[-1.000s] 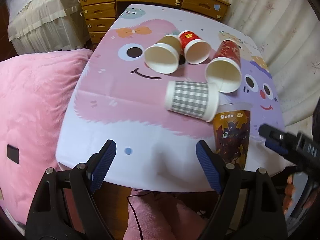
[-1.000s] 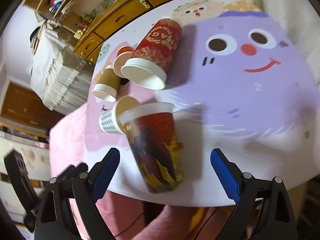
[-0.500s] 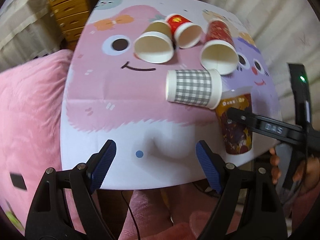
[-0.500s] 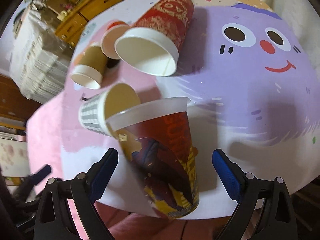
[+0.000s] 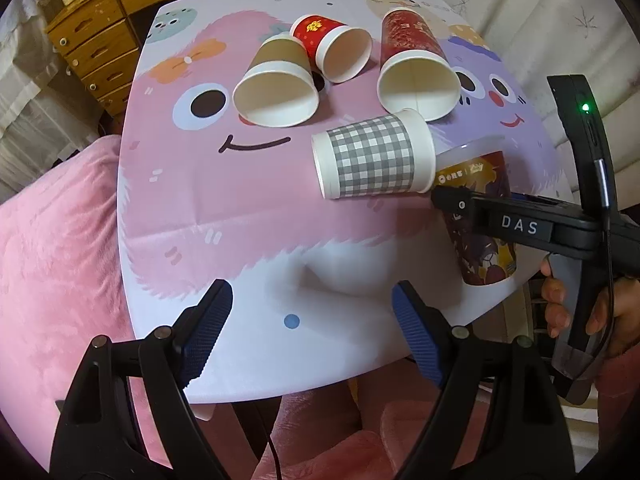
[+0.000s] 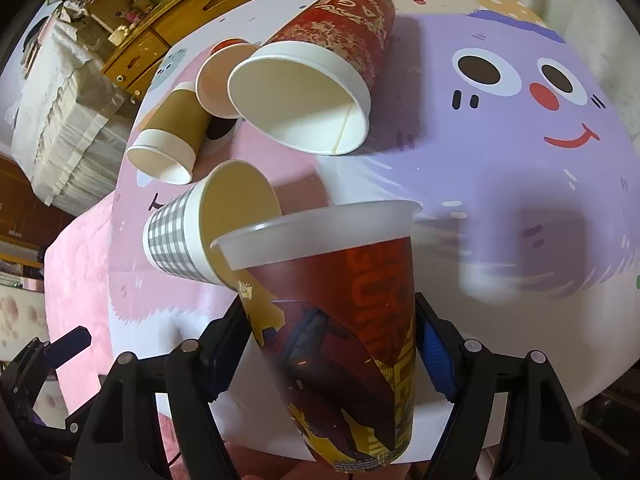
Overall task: Flip cup upright
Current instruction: 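Lift the cup with the right gripper and carry it toward the gingham cup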
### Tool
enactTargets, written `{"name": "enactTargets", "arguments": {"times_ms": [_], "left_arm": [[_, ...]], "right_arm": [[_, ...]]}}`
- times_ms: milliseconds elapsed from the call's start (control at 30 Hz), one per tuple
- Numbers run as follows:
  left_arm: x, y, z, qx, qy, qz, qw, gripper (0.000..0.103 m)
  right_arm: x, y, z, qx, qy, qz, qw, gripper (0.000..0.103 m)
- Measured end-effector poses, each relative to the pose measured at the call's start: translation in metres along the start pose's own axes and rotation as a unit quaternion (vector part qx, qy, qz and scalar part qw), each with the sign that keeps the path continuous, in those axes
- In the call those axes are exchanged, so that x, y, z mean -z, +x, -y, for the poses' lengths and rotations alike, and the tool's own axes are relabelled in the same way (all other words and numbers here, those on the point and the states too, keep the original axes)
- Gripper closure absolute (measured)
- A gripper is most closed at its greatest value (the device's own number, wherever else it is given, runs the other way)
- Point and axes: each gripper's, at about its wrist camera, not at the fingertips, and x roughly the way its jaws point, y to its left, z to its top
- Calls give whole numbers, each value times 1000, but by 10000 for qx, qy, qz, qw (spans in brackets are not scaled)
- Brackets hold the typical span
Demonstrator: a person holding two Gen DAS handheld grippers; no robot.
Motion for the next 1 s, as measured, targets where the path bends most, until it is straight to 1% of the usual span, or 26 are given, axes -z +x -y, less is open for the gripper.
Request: {"name": "enactTargets", "arguments": {"times_ms": [100, 200, 267, 367, 433, 467, 533, 600, 667, 700, 767, 833, 1000], "left_arm": [[-1, -2, 1, -47, 57, 36, 10000, 23], [-2, 1, 0, -79, 71, -39, 9999, 23], [-1, 1, 0, -88, 80, -46, 9999, 23], [0, 0, 0, -110, 121, -30, 9999, 23], [1, 0, 0, -114, 130, -29, 9998, 23], [1, 0, 0, -111, 127, -40, 9998, 23], [2, 0, 0, -104, 123, -43, 9999, 23], [2, -1, 0, -88, 114, -19, 9999, 23], [2, -3, -1, -93, 94, 26, 9999, 23], [2, -4, -2, -83, 78, 49, 9999, 23], [2, -5, -4, -98, 28, 80, 9999, 23], [3, -5, -6, -81, -34, 67, 9999, 23], [5, -2, -7, -115, -127, 9, 9999, 23]], "right_arm": [[4, -7, 4, -58, 39, 62, 10000, 25], [7, -17, 8, -51, 60, 200, 9998, 26], [10, -29, 11, -61, 68, 441, 9990, 27], [18, -54, 14, -151, -23, 1050, 9944, 28], [25, -71, 12, -173, -198, 1562, 9874, 28], [29, -78, 9, -67, -316, 1862, 9820, 28], [38, -87, 5, 212, -484, 2323, 9712, 28], [50, -94, 2, 387, -652, 2830, 9561, 28], [60, -96, 0, 443, -734, 3234, 9424, 28], [66, -97, -1, 401, -746, 3441, 9351, 28], [74, -95, -7, 413, -812, 3663, 9260, 28], [79, -87, -10, 390, -855, 3792, 9205, 28], [85, -66, -11, 490, -606, 3876, 9185, 28]]}}
